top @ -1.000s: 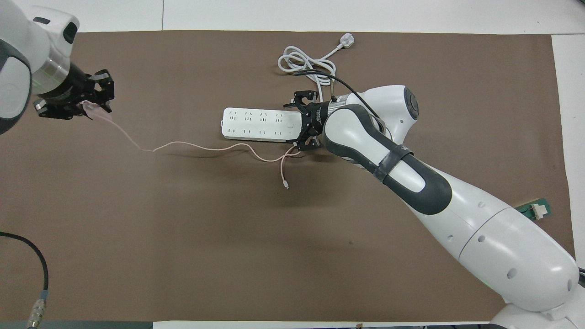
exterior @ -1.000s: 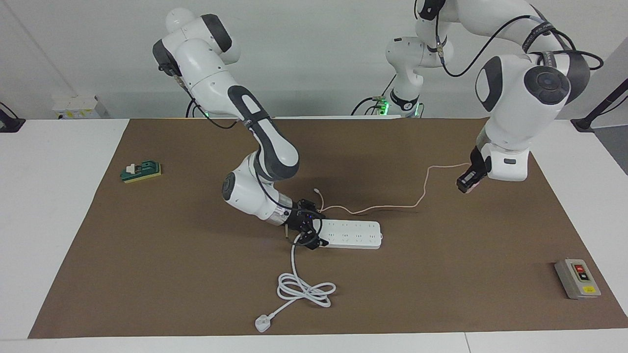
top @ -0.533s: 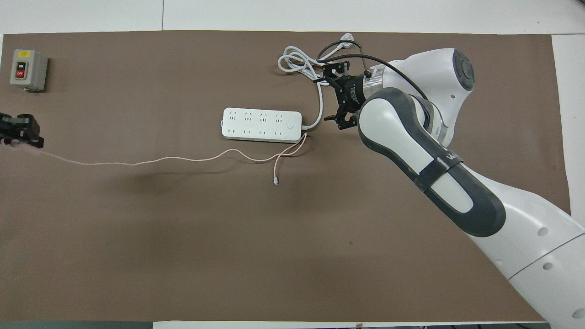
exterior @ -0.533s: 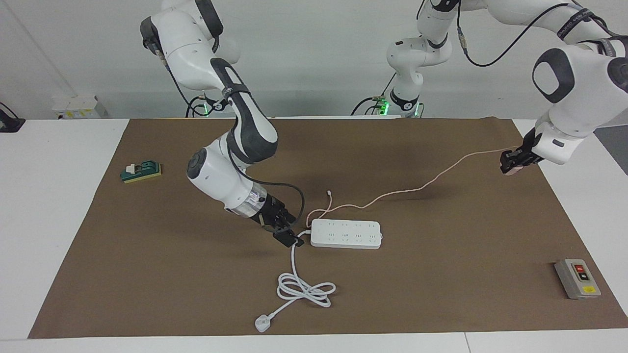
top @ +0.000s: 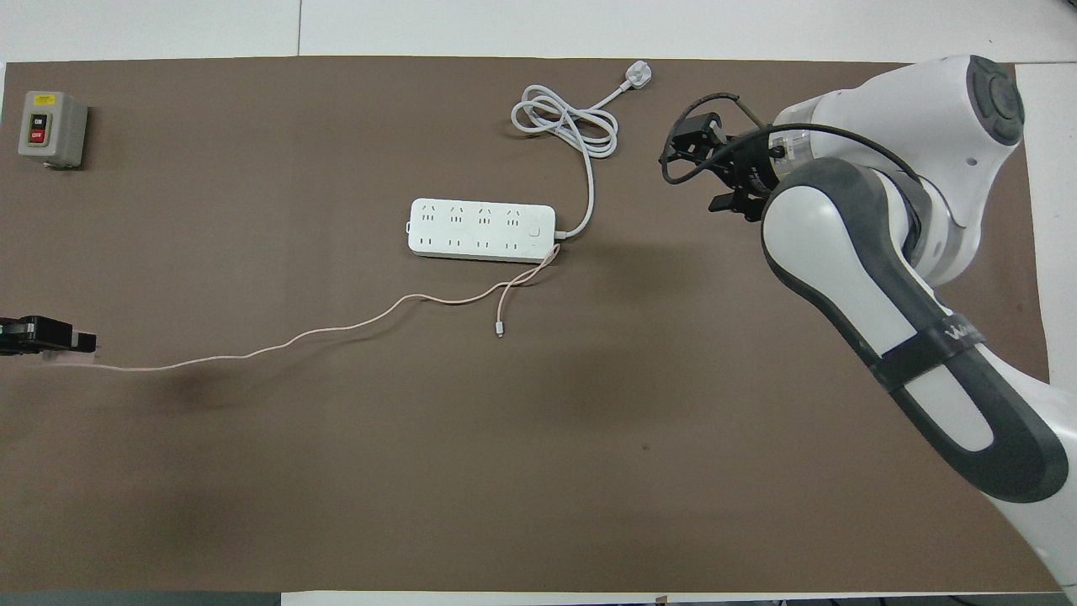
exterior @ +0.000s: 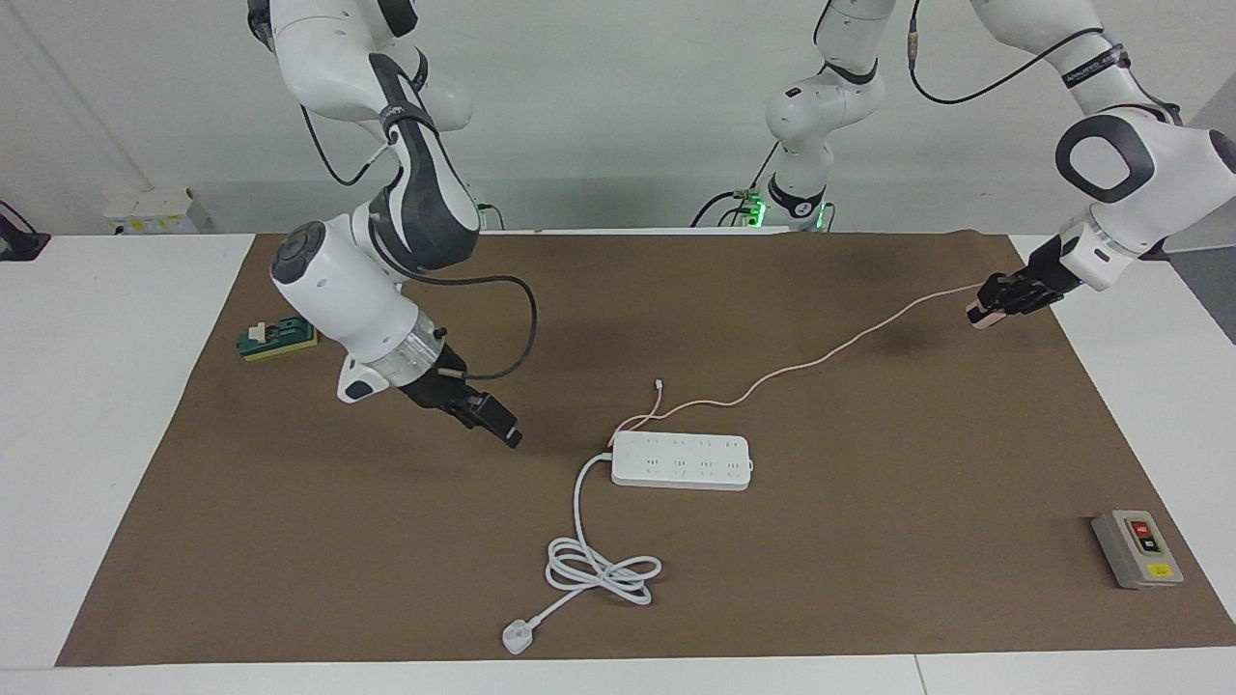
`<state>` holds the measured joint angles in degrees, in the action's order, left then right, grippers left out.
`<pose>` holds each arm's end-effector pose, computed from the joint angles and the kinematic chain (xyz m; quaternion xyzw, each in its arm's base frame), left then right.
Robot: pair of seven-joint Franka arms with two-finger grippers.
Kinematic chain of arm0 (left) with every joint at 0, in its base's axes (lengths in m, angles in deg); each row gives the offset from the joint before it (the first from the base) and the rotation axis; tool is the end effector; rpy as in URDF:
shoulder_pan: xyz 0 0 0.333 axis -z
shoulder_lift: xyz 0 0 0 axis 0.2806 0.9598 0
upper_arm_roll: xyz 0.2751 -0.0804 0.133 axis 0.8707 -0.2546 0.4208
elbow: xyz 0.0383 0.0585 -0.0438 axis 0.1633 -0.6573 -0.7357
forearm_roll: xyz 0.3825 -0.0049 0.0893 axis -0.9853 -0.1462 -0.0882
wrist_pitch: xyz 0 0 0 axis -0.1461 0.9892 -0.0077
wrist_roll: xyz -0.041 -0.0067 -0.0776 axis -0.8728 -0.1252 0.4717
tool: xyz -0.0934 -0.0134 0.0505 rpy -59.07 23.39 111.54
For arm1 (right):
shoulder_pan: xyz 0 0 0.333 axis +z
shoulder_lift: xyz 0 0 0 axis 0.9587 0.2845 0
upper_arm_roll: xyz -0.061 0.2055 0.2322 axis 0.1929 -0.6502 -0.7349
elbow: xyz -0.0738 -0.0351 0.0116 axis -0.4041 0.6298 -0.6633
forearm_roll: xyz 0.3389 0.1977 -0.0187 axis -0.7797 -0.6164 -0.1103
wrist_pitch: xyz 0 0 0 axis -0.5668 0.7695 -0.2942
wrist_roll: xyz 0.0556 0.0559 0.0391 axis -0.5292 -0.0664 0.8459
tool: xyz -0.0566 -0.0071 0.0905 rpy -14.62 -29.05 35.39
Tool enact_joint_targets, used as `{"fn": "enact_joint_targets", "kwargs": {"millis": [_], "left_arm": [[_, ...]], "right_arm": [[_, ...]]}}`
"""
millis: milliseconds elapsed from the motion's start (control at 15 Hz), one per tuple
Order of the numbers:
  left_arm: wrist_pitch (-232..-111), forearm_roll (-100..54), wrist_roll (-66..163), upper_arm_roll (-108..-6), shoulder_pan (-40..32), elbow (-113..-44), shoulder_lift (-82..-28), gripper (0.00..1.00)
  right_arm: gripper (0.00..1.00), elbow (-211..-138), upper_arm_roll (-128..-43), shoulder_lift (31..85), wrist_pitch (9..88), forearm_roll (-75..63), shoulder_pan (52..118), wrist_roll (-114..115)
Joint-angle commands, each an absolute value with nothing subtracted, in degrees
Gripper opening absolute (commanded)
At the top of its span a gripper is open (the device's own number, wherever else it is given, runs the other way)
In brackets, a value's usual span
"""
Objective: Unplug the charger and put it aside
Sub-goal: 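Carry the charger aside with the left gripper while the right gripper withdraws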
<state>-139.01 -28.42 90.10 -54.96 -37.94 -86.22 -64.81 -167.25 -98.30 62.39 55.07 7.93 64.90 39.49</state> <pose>0.5044 0.1640 0.4262 0.9822 0.0160 -0.0281 0.1852 0.6539 0.1233 0.4278 -0.9497 0.2429 -0.0024 0.1974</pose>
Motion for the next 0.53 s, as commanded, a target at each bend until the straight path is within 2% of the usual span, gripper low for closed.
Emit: {"fn": "enact_joint_targets", "kwargs": {"millis": [0, 200, 467], "left_arm": [[-141.39, -22.4, 89.06, -55.95, -38.28, -91.32, -68.45, 0.0], [-148.85, -14.42, 88.34, -56.04, -35.9, -97.02, -69.69, 0.0], [-150.1, -6.67, 94.93, -55.95, -36.6, -98.18, -66.26, 0.0]], "right_arm": [[1.0, -171.45, -98.64, 56.08, 49.17, 13.64, 62.05, 31.31], [1.0, -171.98, -98.46, 51.15, 40.3, 20.07, 60.56, 25.84], [1.0, -172.24, -94.61, 47.02, 32.73, 22.8, 63.53, 21.81]]}}
